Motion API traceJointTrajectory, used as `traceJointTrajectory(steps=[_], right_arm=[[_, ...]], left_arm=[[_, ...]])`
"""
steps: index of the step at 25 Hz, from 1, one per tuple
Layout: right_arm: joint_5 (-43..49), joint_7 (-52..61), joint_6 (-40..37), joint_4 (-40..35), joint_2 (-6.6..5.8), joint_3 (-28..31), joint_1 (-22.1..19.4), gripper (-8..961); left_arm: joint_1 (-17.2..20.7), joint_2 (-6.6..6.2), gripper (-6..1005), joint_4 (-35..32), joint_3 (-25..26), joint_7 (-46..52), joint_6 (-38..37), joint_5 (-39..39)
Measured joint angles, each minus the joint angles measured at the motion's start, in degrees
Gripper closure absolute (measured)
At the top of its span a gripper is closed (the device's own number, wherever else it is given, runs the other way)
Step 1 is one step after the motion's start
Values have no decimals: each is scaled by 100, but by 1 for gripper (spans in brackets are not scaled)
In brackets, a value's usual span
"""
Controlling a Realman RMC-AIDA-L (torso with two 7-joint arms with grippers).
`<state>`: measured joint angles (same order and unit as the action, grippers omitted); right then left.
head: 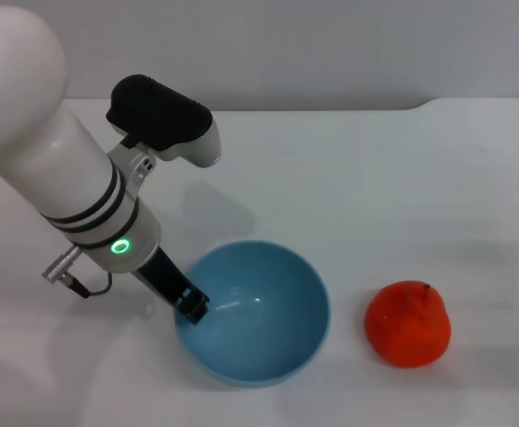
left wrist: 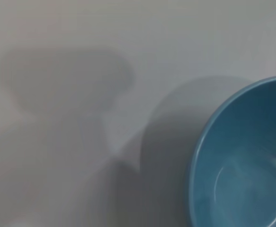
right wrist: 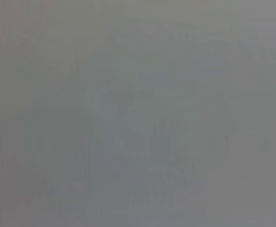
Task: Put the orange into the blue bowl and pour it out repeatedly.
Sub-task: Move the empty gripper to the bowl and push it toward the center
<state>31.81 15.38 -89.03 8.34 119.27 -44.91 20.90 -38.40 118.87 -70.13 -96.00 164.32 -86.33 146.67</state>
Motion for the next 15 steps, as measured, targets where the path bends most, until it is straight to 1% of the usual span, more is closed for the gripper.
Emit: traceJointTrajectory(steps=[3, 9, 13, 15], right_arm=[[0, 0, -4, 0, 1, 0, -18, 506], [0, 0, -9, -4, 8, 0, -24, 508], [2, 72, -9, 1, 9, -5, -25, 510], [32, 503, -11, -8, 0, -51, -12, 511]], left_arm=[[-31, -10, 751, 1, 11, 16, 1, -1], [-58, -13, 943, 19, 45, 39, -36, -8], [-79, -15, 972, 20, 46, 41, -84, -8], [-96, -18, 987, 0, 60, 41, -102, -6]])
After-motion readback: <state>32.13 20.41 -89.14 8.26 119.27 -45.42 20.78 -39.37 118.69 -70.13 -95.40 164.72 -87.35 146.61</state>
